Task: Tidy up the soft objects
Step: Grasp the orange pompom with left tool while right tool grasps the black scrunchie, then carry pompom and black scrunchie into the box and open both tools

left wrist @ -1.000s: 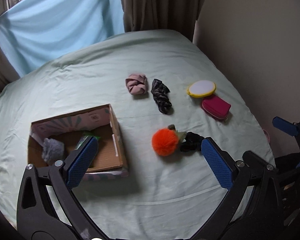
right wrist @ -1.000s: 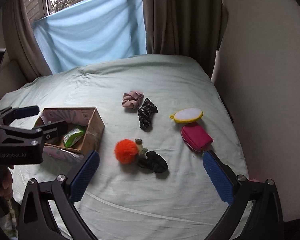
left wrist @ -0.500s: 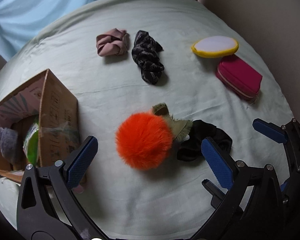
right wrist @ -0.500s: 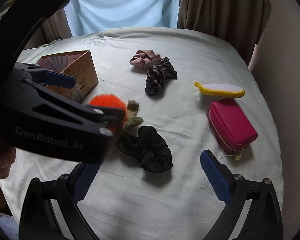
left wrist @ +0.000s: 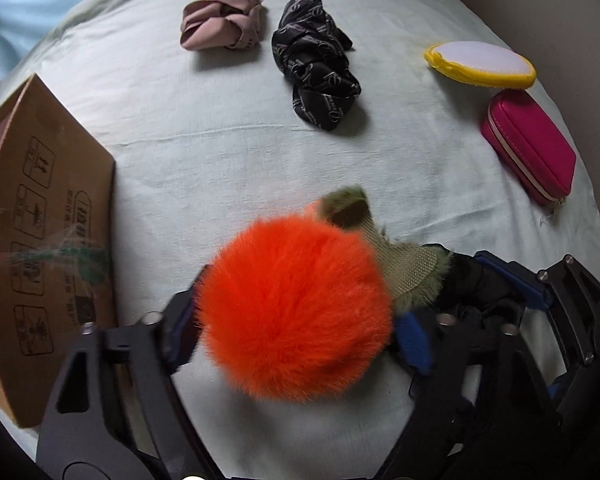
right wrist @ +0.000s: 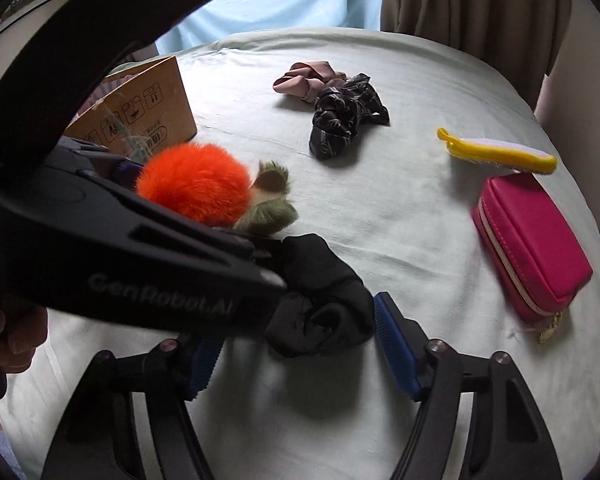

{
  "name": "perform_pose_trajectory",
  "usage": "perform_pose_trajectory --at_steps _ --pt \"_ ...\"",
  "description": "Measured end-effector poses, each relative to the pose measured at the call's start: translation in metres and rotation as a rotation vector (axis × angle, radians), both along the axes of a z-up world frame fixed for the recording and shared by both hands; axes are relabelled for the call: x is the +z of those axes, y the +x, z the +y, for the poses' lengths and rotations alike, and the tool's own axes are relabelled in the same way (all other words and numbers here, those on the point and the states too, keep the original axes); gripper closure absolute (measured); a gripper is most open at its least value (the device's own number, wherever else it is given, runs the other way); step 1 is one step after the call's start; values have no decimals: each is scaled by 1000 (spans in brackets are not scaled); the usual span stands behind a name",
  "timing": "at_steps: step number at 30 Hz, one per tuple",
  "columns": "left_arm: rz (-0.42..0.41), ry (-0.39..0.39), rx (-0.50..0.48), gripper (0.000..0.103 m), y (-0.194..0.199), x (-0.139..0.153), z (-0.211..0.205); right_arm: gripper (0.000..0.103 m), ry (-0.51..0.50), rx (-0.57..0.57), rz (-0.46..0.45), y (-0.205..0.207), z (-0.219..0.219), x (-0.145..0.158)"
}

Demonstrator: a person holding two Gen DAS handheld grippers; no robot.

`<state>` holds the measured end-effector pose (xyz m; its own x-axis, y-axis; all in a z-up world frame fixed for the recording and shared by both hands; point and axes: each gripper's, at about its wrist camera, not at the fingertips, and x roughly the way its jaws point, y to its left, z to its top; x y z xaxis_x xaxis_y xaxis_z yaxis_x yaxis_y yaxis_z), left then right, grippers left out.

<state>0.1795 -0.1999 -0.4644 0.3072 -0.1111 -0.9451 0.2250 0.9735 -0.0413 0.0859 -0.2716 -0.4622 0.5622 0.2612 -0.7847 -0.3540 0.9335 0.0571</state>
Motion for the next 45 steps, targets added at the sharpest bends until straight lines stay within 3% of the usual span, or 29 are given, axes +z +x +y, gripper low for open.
perform_pose_trajectory --at_steps 3,7,16,23,28,38,45 --pt "23 -8 27 49 4 -3 6 50 -6 16 -1 5 2 0" --pt "18 -7 24 61 3 -2 7 70 -2 31 20 12 4 -2" --pt "-1 -18 -11 66 1 18 10 75 -1 21 19 9 7 12" --pt "-48 -41 -26 66 -4 65 19 75 -13 -10 -5 2 8 47" --pt "-90 -62 -4 66 -8 118 29 75 -9 -48 -18 -1 12 95" --pt "-192 -107 62 66 -23 236 103 75 3 -61 -63 -12 51 213" --pt "-238 -111 121 66 -22 286 177 75 43 -78 -89 -13 96 273"
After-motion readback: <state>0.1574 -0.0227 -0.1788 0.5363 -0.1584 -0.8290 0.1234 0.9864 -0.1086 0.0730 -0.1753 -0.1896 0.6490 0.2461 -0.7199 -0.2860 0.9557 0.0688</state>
